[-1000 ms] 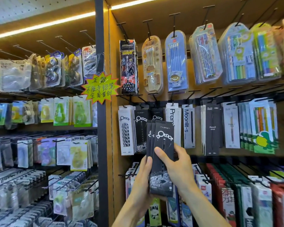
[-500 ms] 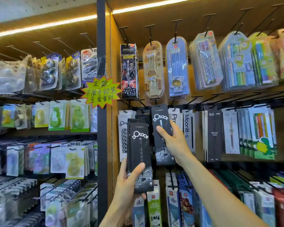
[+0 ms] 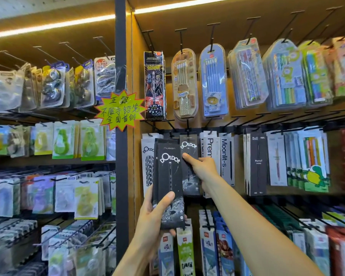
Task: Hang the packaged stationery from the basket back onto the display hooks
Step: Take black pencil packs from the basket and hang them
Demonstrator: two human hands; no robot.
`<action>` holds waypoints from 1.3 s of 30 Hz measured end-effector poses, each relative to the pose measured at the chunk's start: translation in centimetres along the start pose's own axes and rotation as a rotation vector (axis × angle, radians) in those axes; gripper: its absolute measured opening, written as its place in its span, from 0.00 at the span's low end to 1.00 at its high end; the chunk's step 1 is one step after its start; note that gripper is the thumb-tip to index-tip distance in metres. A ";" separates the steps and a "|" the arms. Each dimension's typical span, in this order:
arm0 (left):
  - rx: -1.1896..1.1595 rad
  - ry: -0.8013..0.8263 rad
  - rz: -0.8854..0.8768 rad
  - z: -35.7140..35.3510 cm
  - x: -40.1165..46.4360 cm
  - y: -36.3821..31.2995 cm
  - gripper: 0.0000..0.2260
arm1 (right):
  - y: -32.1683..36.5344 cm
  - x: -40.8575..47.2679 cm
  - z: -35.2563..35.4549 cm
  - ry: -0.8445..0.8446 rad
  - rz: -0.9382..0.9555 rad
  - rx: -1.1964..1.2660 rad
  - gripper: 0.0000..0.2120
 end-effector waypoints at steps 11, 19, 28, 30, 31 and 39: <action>-0.024 -0.012 0.056 -0.3 0.8 0.6 0.46 | -1.1 -3.0 2.3 -0.284 0.075 -0.308 0.21; 0.001 -0.014 -0.009 -1.2 0.9 0.7 0.33 | -2.6 -9.0 1.0 0.014 0.192 -0.026 0.11; 0.030 -0.160 -0.025 0.8 0.4 0.9 0.27 | -1.4 -7.8 2.0 -0.073 0.250 0.104 0.06; 0.031 -0.152 -0.013 1.2 0.3 0.9 0.33 | -0.3 -6.9 2.0 -0.085 0.283 0.080 0.06; 0.040 -0.139 -0.025 1.1 0.1 0.6 0.30 | 0.1 -6.5 1.9 -0.098 0.299 0.067 0.06; 0.029 -0.162 -0.058 0.7 -0.4 -0.6 0.25 | -0.1 -3.6 1.6 -0.222 0.249 -0.038 0.07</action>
Point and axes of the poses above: each hand's wrist, its own x-axis towards the middle knuckle, its own z-axis out of the back of the hand, y = z × x, the point moved 5 cm from there along x, towards the middle knuckle, and after that the axes turned 1 degree about x, right-handed, at the moved point
